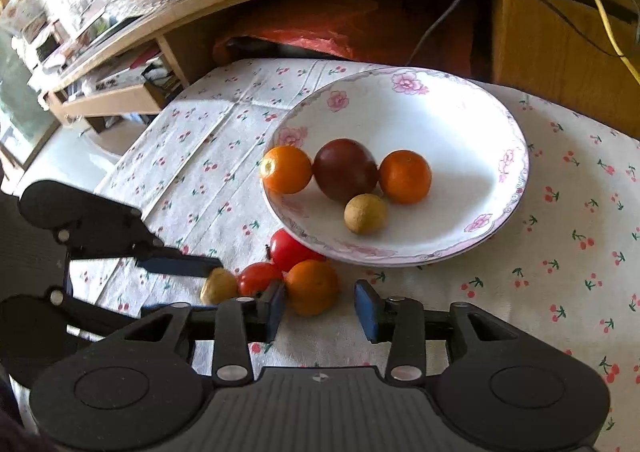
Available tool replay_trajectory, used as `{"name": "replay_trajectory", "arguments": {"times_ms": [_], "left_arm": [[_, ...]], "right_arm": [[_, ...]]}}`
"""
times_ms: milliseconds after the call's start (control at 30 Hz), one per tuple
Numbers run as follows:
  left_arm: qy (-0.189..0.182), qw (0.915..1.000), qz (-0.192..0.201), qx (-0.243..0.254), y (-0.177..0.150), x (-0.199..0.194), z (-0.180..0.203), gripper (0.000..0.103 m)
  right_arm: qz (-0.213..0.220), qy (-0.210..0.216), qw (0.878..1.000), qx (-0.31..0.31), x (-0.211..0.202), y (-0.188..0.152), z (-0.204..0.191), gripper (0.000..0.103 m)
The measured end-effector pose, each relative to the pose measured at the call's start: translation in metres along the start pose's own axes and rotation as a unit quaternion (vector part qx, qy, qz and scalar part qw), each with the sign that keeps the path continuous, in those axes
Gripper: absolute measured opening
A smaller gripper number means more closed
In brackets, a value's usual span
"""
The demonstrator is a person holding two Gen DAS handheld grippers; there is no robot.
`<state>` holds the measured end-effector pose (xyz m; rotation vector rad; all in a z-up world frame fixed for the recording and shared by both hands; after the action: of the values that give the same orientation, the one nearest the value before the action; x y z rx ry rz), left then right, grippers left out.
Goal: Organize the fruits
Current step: 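Grasp another small brown fruit with the left tool while the right tool grasps an orange, then carry the brown fruit and orange over the white bowl with both tools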
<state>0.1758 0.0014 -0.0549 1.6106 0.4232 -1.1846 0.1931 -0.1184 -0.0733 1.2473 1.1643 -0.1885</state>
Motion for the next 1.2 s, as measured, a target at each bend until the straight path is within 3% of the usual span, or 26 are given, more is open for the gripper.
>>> {"name": "replay_trajectory", "arguments": {"times_ms": [133, 233, 600, 1200], "left_arm": [[-0.009, 0.9999, -0.001, -0.011, -0.001, -0.001, -0.003, 0.036], [-0.012, 0.9998, -0.001, -0.017, -0.001, -0.001, -0.004, 0.036], [-0.008, 0.9999, 0.000, -0.013, -0.005, -0.006, -0.002, 0.036], [0.007, 1.0000, -0.003, -0.003, -0.006, -0.002, 0.003, 0.037]], "right_arm": [[-0.003, 0.015, 1.000, 0.022, 0.002, 0.001, 0.004, 0.036], [-0.009, 0.027, 0.999, 0.029, 0.002, 0.002, 0.004, 0.025], [-0.047, 0.008, 0.998, -0.029, -0.010, -0.012, -0.018, 0.023], [-0.044, -0.024, 0.998, -0.048, -0.003, -0.012, -0.028, 0.024]]}}
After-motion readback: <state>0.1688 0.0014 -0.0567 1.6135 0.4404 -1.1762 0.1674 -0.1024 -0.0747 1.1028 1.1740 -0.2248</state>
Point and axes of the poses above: each gripper's, at about its wrist camera, not at the fingertips, and x roughly the way its jaws point, z to its right, y to its top, the point moved 3 cm from there along x, roughly the way its jaws point, and after that the axes turned 6 degrees about -x, right-handed, at the moved point
